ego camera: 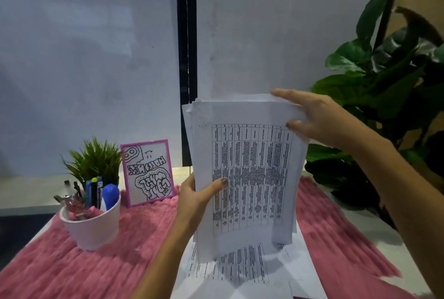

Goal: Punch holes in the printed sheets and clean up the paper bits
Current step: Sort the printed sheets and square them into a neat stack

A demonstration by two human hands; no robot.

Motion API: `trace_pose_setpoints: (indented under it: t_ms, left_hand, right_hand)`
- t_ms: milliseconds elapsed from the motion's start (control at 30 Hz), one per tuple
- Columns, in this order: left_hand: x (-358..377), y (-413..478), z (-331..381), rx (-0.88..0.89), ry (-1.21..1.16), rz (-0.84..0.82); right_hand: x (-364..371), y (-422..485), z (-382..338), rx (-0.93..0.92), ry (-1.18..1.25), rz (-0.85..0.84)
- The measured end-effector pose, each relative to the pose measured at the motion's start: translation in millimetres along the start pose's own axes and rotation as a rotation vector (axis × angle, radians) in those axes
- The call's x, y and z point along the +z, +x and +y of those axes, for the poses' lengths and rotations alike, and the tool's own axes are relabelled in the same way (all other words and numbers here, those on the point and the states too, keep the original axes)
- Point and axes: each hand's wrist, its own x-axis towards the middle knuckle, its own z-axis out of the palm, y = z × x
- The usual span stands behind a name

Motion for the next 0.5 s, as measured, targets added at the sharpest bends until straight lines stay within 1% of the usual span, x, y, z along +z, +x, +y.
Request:
trace_pose_setpoints:
  t_ms: [67,167,200,267,300,333,367,400,433,467,500]
  left_hand:
    - [0.0,5.4,3.6,-0.040,0.013,-0.045]
    - [-0.6,14.1,8.7,-0.061,0.029,-0.100]
    - [-2.0,16.4,10.7,-0.061,0.017,-0.106]
    - [-7.0,17.6,12.4,-0.064,0.000,-0.140]
    - [-9.1,15.6,12.6,-0.068,-0.007,-0.165]
    - [-11.7,13.5,10.1,-0.069,-0.023,-0.182]
    - [-13.6,11.3,7.6,-0.075,-0.038,-0.182]
    - [-15.0,10.7,4.5,-0.087,-0.049,-0.164]
    - [-15.9,11.1,2.0,-0.096,-0.051,-0.139]
    - [-15.1,11.4,1.4,-0.091,-0.054,-0.123]
    - [-12.3,11.5,2.7,-0.070,-0.057,-0.107]
  right_hand:
    - [0.0,-0.4,-1.9,-0.045,-0.041,0.032]
    - [4.3,-1.2,-0.1,-0.080,-0.189,-0.010]
    - [5.8,-0.7,3.7,-0.068,-0.216,0.018]
    - [6.5,-2.1,14.9,-0.001,-0.172,0.138]
    - [7.1,-5.2,23.0,0.056,-0.088,0.194]
    - [9.4,-9.7,29.5,0.119,0.052,0.229]
    - [13.8,-16.5,33.4,0.193,0.250,0.231]
    - [20.8,-25.3,33.1,0.252,0.500,0.200]
    - [32.0,-34.6,32.2,0.294,0.768,0.129]
    - [47.4,-42.7,30.7,0.335,0.977,0.027]
    - [64.3,-49.8,28.2,0.366,1.092,-0.054]
